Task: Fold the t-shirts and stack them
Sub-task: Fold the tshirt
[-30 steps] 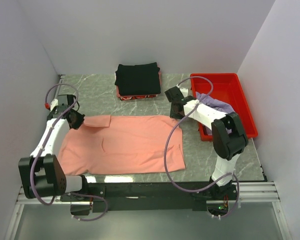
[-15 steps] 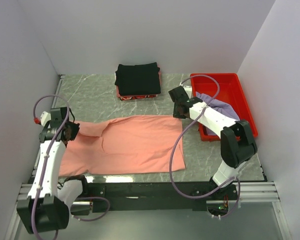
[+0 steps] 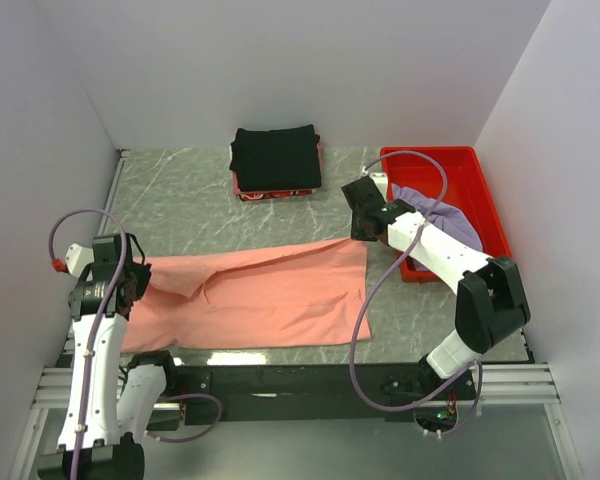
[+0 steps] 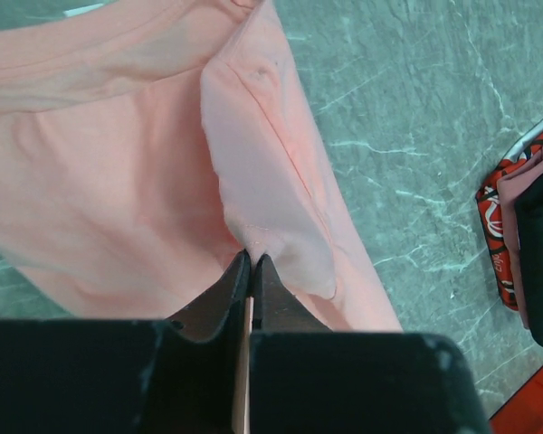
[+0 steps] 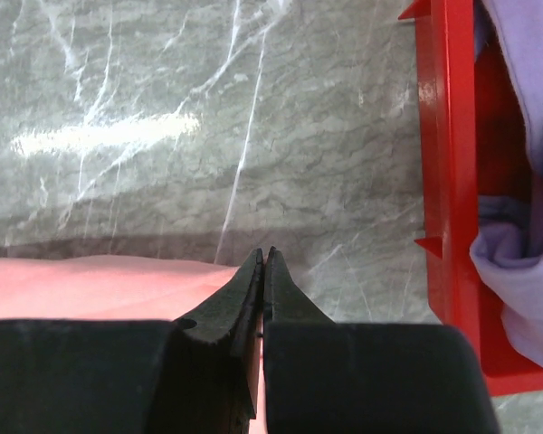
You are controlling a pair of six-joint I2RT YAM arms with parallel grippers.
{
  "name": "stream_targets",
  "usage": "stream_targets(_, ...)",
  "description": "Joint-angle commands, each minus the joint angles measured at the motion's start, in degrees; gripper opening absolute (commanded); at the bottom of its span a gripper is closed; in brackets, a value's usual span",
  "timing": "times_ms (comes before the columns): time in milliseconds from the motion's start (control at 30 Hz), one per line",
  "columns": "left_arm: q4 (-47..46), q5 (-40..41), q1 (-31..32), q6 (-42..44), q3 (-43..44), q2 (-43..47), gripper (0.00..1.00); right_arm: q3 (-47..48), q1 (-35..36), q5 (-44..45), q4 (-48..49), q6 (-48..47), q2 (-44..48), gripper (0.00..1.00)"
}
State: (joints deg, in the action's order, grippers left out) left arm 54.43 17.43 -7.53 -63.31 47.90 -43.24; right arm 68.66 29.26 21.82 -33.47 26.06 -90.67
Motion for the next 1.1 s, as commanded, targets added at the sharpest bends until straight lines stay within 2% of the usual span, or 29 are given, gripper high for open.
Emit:
stream_targets(0,4.3,3.1,-0.3,-1.4,0.5,2.5,0.06,-0.9,0.9,2.1,-0.4,-0.8,3.2,0.0)
stream_targets(333,8.5,6.0,-0.4,-3.8,0.8,8.8,0.1,-3.5,2.0,2.1,-1.1,-0.7,6.1,0.0)
stream_targets(533,12.8,6.2,-0.3,-9.9,0.1,10.5,0.1,-7.8,3.3,1.0,-0.5,0.6,8.7,0.0)
stream_targets(667,14.4,3.3,-0.2,-13.7,-2.0,12.4,0.15,-8.8,3.6,0.9,-1.9,0.7,9.0,0.01)
stream_targets(767,20.0,4.1,-0.3,-17.7,-3.2,13.8,0.18,-11.0,4.1,-0.5,-3.1,1.0,10.4,0.07)
stream_targets(800,23.4,5.1,-0.2,-19.6,-2.9,15.2,0.32,-11.7,4.2,-2.2,-3.4,1.2,11.0,0.11)
stream_targets(833,24.1,6.8,-0.2,-20.1,-2.7,16.1,0.42,-12.3,4.4,-2.7,-3.7,1.4,11.9,0.18)
stream_targets(867,24.1,7.3,-0.2,-19.8,-1.8,17.1,0.5,-13.7,4.5,-3.2,-3.8,1.8,12.4,0.19)
stream_targets(900,24.1,7.7,-0.3,-20.0,-1.1,19.5,0.57,-14.3,4.4,-4.5,-3.8,1.8,13.1,0.24)
stream_targets(933,23.9,8.0,-0.2,-20.4,-0.6,20.6,0.75,-14.4,4.5,-4.6,-4.1,1.9,13.9,0.35)
stream_targets(967,23.3,8.4,-0.2,-20.5,0.3,21.7,0.84,-14.5,4.4,-4.5,-4.8,1.9,14.4,0.55)
stream_targets(1000,21.7,8.6,-0.2,-19.6,0.6,23.6,0.94,-14.3,4.5,-4.4,-4.9,1.7,14.8,0.64)
stream_targets(1033,19.4,8.8,-0.3,-18.8,1.0,24.3,0.99,-14.1,4.4,-4.0,-5.2,1.8,15.7,0.69)
stream_targets(1067,18.3,8.8,-0.3,-17.8,1.4,24.9,1.0,-13.6,4.4,-3.9,-5.5,1.7,16.1,0.73)
